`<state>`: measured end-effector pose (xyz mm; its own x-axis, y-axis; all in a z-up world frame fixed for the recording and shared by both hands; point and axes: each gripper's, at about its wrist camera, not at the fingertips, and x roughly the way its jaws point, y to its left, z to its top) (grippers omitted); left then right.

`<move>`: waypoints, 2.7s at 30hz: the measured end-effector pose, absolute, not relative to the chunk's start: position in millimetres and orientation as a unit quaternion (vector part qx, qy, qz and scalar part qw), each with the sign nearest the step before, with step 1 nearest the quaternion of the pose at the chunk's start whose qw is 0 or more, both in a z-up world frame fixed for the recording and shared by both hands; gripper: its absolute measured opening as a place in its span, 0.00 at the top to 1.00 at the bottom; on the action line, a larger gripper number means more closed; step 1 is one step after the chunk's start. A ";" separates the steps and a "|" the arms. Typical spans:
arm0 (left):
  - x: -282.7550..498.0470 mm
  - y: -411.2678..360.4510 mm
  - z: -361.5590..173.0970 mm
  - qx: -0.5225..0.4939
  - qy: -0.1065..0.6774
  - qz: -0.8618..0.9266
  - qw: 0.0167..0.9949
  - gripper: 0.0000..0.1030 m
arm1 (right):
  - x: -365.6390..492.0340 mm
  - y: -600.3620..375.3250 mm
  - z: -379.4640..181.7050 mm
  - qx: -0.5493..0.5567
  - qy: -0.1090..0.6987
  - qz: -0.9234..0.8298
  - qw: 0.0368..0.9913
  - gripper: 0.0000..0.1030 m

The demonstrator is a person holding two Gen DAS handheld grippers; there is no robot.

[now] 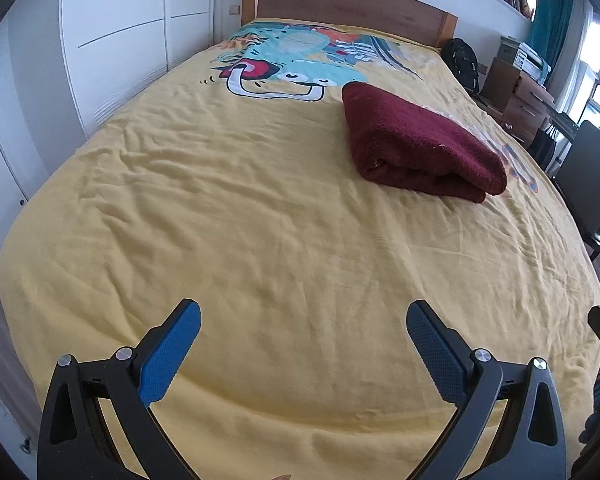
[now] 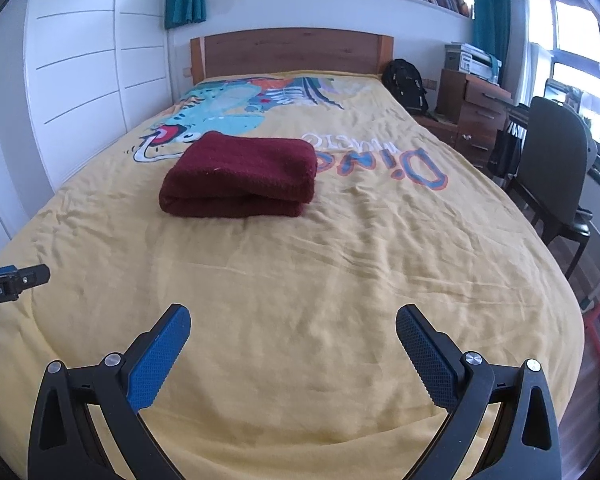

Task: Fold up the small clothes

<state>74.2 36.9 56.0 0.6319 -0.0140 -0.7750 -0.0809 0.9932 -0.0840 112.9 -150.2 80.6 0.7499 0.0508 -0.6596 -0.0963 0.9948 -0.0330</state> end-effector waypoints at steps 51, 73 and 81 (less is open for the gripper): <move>86.3 15.1 37.2 -0.005 0.430 0.048 0.902 0.01 | 119.3 -181.7 58.3 -0.009 0.355 0.007 0.935 0.00; 89.7 16.6 39.9 -0.002 0.428 0.048 0.903 0.01 | 122.7 -181.0 61.4 -0.010 0.352 0.007 0.936 0.00; 89.6 16.7 41.4 -0.003 0.427 0.048 0.903 0.01 | 121.8 -180.9 61.1 -0.009 0.352 0.006 0.936 0.00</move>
<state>89.6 16.7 41.4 0.6301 0.0846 -0.7719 -0.0894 0.9953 0.0361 121.8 -180.9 61.1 0.7526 0.0058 -0.6584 -0.0184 0.9998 -0.0122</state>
